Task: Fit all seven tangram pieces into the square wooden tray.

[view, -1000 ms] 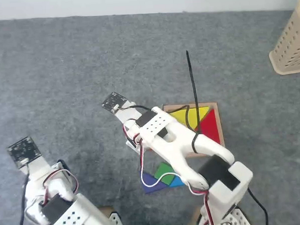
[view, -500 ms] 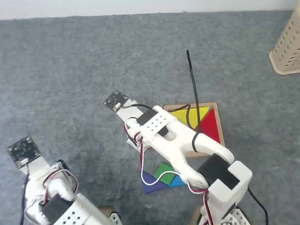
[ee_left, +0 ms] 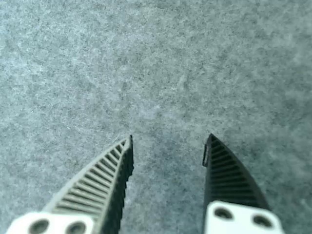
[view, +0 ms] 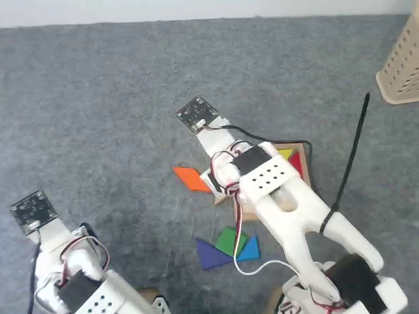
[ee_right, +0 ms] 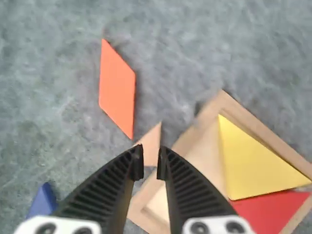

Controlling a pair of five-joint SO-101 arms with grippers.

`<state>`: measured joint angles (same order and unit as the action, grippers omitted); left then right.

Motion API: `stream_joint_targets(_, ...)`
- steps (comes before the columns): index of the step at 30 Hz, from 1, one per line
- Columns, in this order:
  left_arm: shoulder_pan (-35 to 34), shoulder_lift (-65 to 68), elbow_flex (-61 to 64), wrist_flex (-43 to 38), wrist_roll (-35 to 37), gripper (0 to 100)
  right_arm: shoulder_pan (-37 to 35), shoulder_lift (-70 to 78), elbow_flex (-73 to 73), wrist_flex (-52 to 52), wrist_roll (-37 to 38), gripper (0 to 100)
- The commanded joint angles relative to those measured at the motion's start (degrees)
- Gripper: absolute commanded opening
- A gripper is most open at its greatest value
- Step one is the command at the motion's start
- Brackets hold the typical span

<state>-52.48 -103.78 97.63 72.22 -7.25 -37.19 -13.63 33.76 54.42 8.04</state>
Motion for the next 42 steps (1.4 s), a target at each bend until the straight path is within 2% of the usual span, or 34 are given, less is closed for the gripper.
stream_joint_targets(1, 0.1, -0.6, -1.1, 0.2, 0.5, 23, -2.3, -3.7, -0.7, -4.8, -0.3, 7.7)
stream_joint_targets(7, 0.1, -0.6, -1.1, 0.2, 0.5, 23, -9.1, 3.9, -4.0, -8.3, -0.2, 21.7)
stream_joint_targets(14, 0.1, -0.6, -1.1, 0.2, 0.5, 23, -10.2, 17.7, -12.4, -8.3, -0.5, 21.4)
stream_joint_targets(31, 0.1, -0.6, -1.1, 0.2, 0.5, 23, -9.0, 30.0, -15.2, -12.5, -0.6, 21.2)
stream_joint_targets(42, 0.1, -0.6, -1.1, 0.2, 0.5, 23, -9.0, 30.1, -16.3, -10.9, -0.8, 2.3)
